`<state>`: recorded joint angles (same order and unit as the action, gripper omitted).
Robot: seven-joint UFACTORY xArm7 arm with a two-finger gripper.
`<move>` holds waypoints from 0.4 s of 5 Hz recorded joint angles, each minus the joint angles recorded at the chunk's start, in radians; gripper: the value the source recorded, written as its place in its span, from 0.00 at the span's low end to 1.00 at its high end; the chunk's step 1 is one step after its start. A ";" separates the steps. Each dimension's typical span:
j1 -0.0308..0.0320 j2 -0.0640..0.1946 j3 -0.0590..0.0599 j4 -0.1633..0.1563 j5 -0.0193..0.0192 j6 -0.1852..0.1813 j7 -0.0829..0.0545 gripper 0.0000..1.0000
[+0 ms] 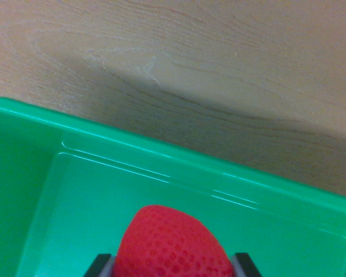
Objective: Pick fruit
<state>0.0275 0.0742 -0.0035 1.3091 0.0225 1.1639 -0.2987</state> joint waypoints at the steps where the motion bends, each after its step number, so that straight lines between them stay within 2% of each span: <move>1: 0.0001 -0.016 0.000 0.023 -0.0008 0.039 0.001 1.00; 2: 0.0001 -0.016 0.000 0.023 -0.0008 0.039 0.001 1.00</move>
<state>0.0276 0.0579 -0.0038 1.3317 0.0217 1.2028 -0.2977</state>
